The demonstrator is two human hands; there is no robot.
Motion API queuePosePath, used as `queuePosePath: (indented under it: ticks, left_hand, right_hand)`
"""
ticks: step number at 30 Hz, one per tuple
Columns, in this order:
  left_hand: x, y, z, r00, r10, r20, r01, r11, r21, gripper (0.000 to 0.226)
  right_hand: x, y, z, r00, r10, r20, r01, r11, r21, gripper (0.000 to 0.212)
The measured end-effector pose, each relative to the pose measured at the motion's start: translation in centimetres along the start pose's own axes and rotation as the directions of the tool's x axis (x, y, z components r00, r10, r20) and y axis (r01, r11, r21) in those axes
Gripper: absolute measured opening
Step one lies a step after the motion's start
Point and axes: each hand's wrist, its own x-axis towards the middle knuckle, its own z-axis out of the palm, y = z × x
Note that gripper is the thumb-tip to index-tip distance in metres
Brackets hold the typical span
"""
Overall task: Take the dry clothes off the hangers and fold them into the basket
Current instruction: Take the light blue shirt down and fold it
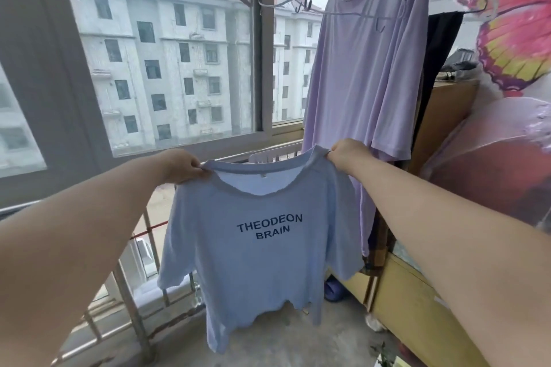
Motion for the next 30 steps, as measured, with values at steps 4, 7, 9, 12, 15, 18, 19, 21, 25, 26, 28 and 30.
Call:
queuePosePath:
  ticks: [4,7,9,12,15,18,19,21,25,26,28,30]
  left_hand:
    - [-0.1,1.7,1.2,0.996,-0.074,-0.05,0.063,0.977,-0.202,0.043]
    - [0.4,3.1,2.1,0.98,-0.19,-0.057,0.132,0.841,-0.524,0.048]
    - [0.0,4.7,2.4,0.975,-0.22,-0.006,0.166,0.754,-0.636,0.04]
    - [-0.1,6.9,3.3,0.975,-0.215,0.057,0.188,0.664,-0.724,0.038]
    - [-0.3,8.4,4.5,0.984,-0.122,0.129,0.176,0.587,-0.79,0.036]
    - [-0.2,8.1,4.6,0.986,-0.019,0.167,0.15,0.545,-0.825,0.049]
    - [-0.2,7.8,4.4,0.978,0.032,0.204,0.158,0.519,-0.84,0.06]
    - [-0.3,6.9,4.0,0.931,0.195,0.31,0.171,0.518,-0.838,0.076]
    - [-0.3,5.5,4.4,0.88,0.377,0.29,0.059,0.518,-0.854,0.046]
    - [-0.3,5.2,4.3,0.889,0.368,0.272,0.055,0.505,-0.861,0.039]
    - [-0.3,4.9,3.7,0.893,0.371,0.255,0.04,0.499,-0.866,0.03]
    - [-0.6,5.0,3.1,0.872,0.423,0.245,0.005,0.493,-0.87,0.024]
  right_hand:
    - [-0.2,-1.1,0.7,0.996,0.09,0.013,-0.091,0.988,0.122,0.016]
    - [-1.3,-2.7,1.6,0.977,0.151,0.15,-0.206,0.852,0.481,0.015]
    - [-2.3,-4.0,2.4,0.968,0.154,0.199,-0.243,0.779,0.578,0.006]
    - [-3.8,-6.4,3.7,0.952,0.072,0.297,-0.249,0.743,0.621,0.012]
    - [-5.8,-8.9,4.5,0.92,-0.088,0.383,-0.214,0.706,0.675,0.023]
    - [-6.6,-9.8,4.7,0.892,-0.209,0.4,-0.167,0.67,0.723,0.024]
    - [-6.6,-9.9,4.5,0.868,-0.244,0.432,-0.185,0.649,0.738,0.024]
    - [-6.7,-9.7,4.0,0.809,-0.314,0.497,-0.22,0.622,0.752,0.025]
    - [-6.4,-9.0,3.8,0.821,-0.339,0.46,-0.113,0.693,0.712,0.047]
    - [-6.1,-8.7,3.9,0.843,-0.342,0.416,-0.049,0.721,0.692,0.048]
    - [-4.8,-7.5,4.4,0.886,-0.368,0.284,0.136,0.79,0.598,0.066]
    - [-3.9,-6.6,5.0,0.896,-0.386,0.219,0.237,0.834,0.498,0.094]
